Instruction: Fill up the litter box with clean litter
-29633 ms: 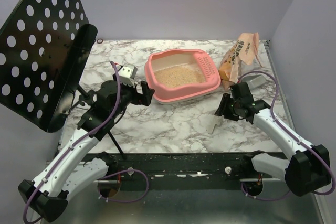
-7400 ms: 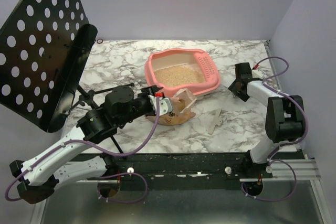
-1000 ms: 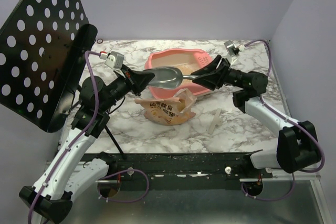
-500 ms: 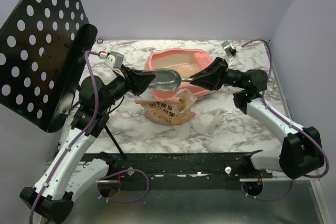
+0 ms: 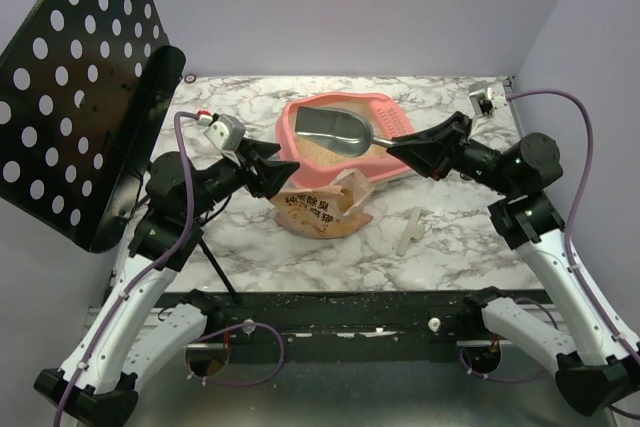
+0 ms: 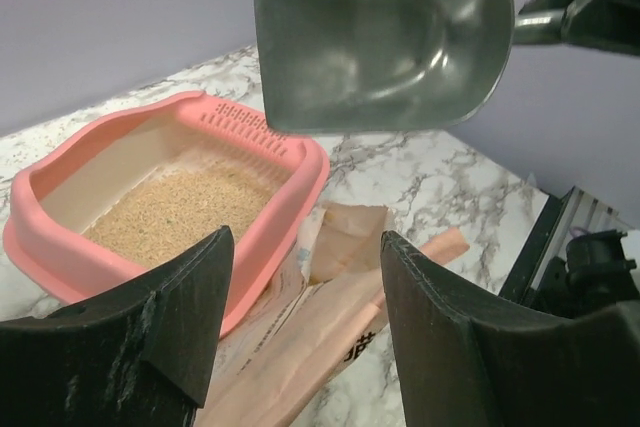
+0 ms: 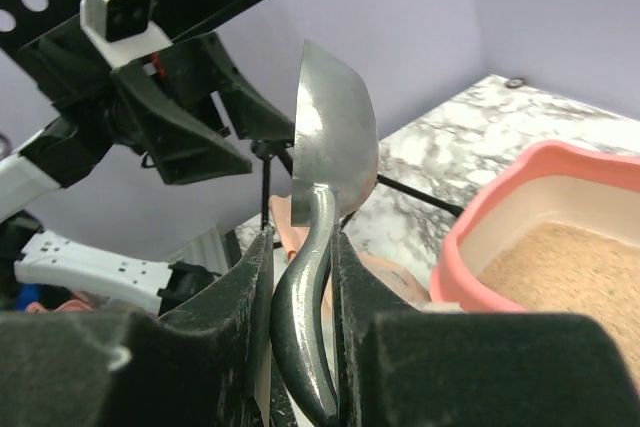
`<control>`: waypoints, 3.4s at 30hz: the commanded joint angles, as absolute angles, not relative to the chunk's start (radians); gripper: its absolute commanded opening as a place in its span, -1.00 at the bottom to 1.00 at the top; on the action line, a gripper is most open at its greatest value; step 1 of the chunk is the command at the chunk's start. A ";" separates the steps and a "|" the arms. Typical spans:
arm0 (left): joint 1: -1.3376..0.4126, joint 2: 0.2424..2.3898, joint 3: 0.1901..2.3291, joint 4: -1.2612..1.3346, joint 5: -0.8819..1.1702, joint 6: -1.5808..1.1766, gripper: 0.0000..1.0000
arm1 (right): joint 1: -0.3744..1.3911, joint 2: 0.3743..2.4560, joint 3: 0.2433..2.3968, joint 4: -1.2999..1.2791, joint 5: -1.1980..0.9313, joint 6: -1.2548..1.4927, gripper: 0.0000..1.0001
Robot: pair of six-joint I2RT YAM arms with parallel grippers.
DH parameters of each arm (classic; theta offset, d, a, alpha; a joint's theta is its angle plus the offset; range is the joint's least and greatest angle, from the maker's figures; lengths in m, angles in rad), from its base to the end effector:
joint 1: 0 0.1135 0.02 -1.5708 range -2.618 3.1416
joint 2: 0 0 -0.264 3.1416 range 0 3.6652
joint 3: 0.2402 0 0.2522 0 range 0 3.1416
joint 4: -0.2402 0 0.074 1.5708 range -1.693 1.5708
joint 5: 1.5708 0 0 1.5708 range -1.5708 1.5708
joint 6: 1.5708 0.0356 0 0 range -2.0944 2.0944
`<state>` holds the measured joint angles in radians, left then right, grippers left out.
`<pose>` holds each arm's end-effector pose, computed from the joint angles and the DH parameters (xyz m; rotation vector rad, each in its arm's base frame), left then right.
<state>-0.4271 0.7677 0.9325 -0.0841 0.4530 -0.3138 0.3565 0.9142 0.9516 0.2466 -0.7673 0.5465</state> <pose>0.1460 -0.0836 0.4048 0.4664 1.4998 -0.9254 0.1760 0.0919 0.4196 -0.5760 1.3668 1.2343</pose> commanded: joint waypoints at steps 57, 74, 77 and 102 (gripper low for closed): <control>-0.821 0.755 0.796 -0.347 0.080 0.252 -1.00 | 0.655 1.204 1.558 -1.117 -0.178 -0.084 -0.99; -0.902 0.723 0.773 -0.336 0.057 0.258 -1.00 | 0.738 1.120 1.514 -1.192 -0.143 -0.212 -0.99; -0.908 0.710 0.773 -0.334 0.069 0.255 -1.00 | 0.744 1.114 1.500 -1.189 -0.138 -0.232 -0.99; -1.014 0.727 0.759 -0.316 0.040 0.230 -1.00 | 0.686 1.514 1.410 -0.898 -0.161 0.141 -0.99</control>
<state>-1.0008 0.7303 0.7673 -0.3901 0.0444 0.2497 0.7326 1.4944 1.5162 -0.9867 -0.1616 0.0795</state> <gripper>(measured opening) 0.020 0.284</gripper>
